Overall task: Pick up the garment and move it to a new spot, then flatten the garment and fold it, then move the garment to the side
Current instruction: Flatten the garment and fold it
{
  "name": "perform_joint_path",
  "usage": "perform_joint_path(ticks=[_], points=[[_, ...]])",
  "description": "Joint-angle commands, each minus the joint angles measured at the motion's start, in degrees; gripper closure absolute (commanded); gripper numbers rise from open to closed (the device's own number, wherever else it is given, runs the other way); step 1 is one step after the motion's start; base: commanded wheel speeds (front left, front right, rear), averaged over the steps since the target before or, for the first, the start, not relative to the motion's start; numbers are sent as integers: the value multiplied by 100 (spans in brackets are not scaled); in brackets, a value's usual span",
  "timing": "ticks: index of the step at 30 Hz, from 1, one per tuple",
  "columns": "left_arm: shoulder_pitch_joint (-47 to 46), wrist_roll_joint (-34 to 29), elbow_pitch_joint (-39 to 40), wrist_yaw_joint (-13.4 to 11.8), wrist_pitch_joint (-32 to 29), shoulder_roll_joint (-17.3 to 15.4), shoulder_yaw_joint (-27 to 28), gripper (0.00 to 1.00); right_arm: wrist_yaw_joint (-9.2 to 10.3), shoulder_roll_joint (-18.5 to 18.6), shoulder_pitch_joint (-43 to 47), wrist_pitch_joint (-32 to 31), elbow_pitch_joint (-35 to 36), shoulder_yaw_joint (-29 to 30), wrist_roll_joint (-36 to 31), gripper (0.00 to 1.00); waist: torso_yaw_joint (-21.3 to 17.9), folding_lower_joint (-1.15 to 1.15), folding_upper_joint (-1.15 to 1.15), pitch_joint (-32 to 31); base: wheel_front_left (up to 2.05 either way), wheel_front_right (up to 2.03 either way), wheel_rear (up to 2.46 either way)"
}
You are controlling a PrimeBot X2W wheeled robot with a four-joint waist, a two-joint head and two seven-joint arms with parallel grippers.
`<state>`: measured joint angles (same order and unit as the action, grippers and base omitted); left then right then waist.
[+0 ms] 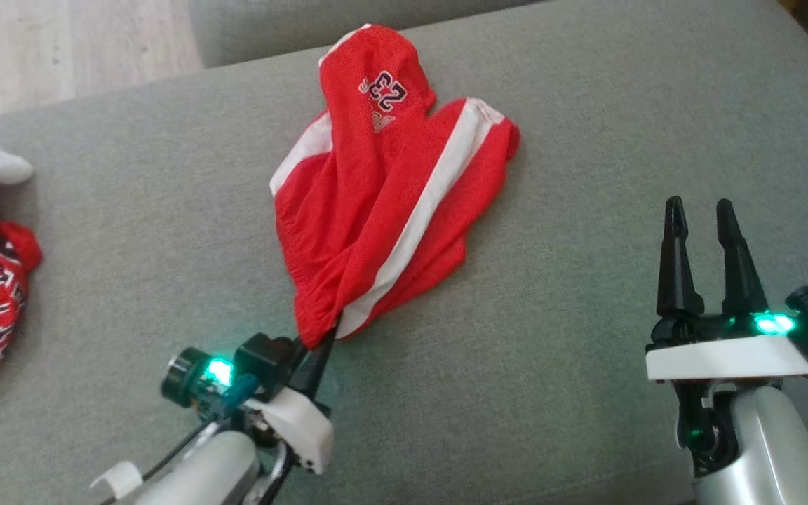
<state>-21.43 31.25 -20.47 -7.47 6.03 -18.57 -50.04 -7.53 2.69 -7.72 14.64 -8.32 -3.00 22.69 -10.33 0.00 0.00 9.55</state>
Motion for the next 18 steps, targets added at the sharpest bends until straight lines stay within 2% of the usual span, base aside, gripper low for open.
perform_joint_path(ticks=[1, 6, 7, 8, 9, 15, 18], points=[[-171, -54, 194, 20, -1, -179, 172, 100, 4, 19, -132, 36, 147, -112, -4, 0, 74, 0, 0, -73, 0, 0, 0], [-155, -199, 363, 21, -154, -627, 128, 100, 4, 19, -110, 36, 96, -156, 5, 0, 202, 0, 0, -201, 0, 0, 0], [-142, -189, 397, 28, -172, -663, 127, 95, 4, 19, -104, 36, 89, -160, 7, 0, 224, 0, 0, -216, 0, 0, 0], [-133, -185, 427, 16, -182, -684, 130, 35, 4, 19, -98, 36, 82, -162, 10, 0, 249, 0, 0, -229, 0, 0, 0], [-121, -175, 450, -23, -180, -688, 150, 0, 4, 19, -91, 36, 77, -163, 12, 0, 271, 0, 0, -240, 0, 0, 0], [-5, -38, 579, -289, -36, -596, 329, 0, 4, 19, -61, 36, 74, -152, -12, 0, 414, 0, 0, -280, 0, 0, 0], [102, 115, 699, -544, 197, -515, 581, 0, 4, 19, -37, 36, 106, -111, -35, 0, 536, 0, 0, -337, 0, 0, 0]])
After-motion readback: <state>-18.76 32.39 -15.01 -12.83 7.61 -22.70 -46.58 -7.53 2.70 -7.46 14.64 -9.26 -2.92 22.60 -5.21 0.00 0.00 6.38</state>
